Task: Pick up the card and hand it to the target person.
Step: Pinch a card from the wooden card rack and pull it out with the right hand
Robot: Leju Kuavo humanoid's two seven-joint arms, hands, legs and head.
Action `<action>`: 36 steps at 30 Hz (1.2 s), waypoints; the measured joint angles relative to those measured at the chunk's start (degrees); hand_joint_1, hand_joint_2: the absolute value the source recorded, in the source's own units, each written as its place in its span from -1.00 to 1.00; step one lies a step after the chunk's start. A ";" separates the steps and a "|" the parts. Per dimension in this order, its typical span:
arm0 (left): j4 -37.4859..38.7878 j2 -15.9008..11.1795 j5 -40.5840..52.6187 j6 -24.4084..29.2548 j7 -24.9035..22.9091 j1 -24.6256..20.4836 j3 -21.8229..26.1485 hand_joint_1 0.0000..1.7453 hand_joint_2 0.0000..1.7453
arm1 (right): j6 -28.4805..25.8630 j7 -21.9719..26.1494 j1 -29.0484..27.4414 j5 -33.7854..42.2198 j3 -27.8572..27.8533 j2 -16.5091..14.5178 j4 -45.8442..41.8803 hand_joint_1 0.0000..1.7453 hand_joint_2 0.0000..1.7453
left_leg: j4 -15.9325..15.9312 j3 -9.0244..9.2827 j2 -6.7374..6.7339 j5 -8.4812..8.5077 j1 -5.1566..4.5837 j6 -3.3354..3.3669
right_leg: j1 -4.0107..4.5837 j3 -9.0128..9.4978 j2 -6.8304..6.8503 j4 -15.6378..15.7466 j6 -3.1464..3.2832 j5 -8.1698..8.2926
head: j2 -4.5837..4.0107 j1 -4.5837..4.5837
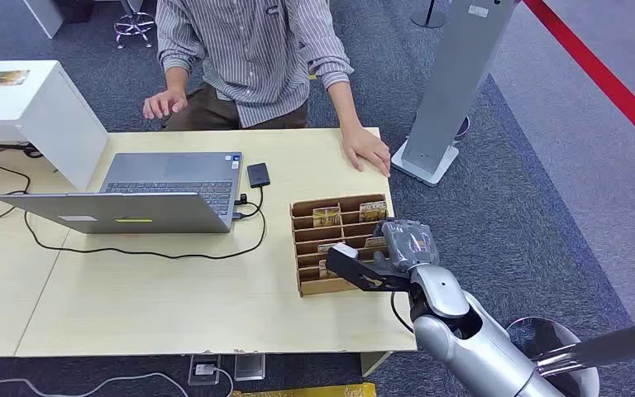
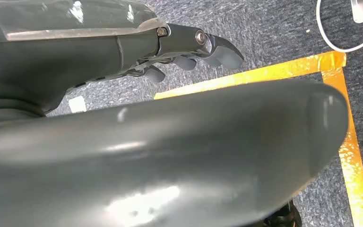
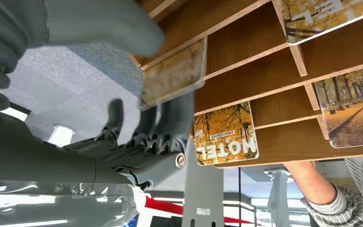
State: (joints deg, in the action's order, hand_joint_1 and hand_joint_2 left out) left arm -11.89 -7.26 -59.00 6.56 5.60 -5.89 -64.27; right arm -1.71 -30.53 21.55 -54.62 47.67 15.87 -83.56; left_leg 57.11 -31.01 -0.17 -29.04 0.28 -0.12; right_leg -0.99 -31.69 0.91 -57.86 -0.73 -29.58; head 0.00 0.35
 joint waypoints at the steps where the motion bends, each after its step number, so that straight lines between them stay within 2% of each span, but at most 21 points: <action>1: 0.00 0.00 -0.03 0.01 0.00 0.00 0.00 -1.00 -1.00 | -0.01 -0.03 0.01 -0.04 0.01 0.00 0.00 0.47 1.00 | 0.00 0.00 0.00 0.00 0.00 0.00 | 0.00 0.00 0.00 0.00 0.00 0.00 | 0.00 0.00; 9: 0.00 0.00 -0.16 0.02 0.00 0.00 0.01 -1.00 -1.00 | -0.09 -0.33 0.08 -0.67 0.45 0.00 -0.33 0.57 1.00 | 0.00 0.00 0.00 0.00 0.00 0.00 | 0.00 0.00 0.00 0.00 0.00 0.00 | 0.00 0.01; 14: 0.00 0.00 -0.16 0.02 0.00 0.00 0.01 -1.00 -1.00 | -0.09 -0.33 0.14 -0.72 0.74 0.00 -0.49 0.78 1.00 | 0.00 0.01 0.00 0.00 0.00 0.00 | 0.00 0.00 0.00 0.00 0.00 0.00 | 0.01 0.02; 28: 0.00 -0.04 -0.16 0.10 1.39 0.01 0.01 -1.00 -1.00 | -0.16 -0.69 0.19 -0.97 0.76 0.03 -1.22 0.78 1.00 | 0.00 0.01 -0.01 0.00 0.00 0.00 | 0.00 0.00 0.00 0.00 0.00 0.00 | 0.00 0.02; 36: 0.00 -0.32 -0.59 0.29 1.14 0.07 0.01 -1.00 -1.00 | 2.34 -2.63 0.55 4.46 -1.56 2.31 -8.38 0.78 1.00 | 0.01 0.02 -0.01 0.00 0.00 0.00 | 0.00 0.00 0.00 0.00 0.00 0.00 | 0.01 0.00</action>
State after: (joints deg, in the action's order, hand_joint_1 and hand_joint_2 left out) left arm -11.89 -7.57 -59.59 6.85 6.74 -5.82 -64.26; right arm 0.63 -33.17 22.10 -50.17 46.11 18.18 -91.94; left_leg 57.12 -30.99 -0.18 -29.03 0.28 -0.12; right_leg -1.00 -31.70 0.91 -57.85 -0.73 -29.58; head 0.01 0.35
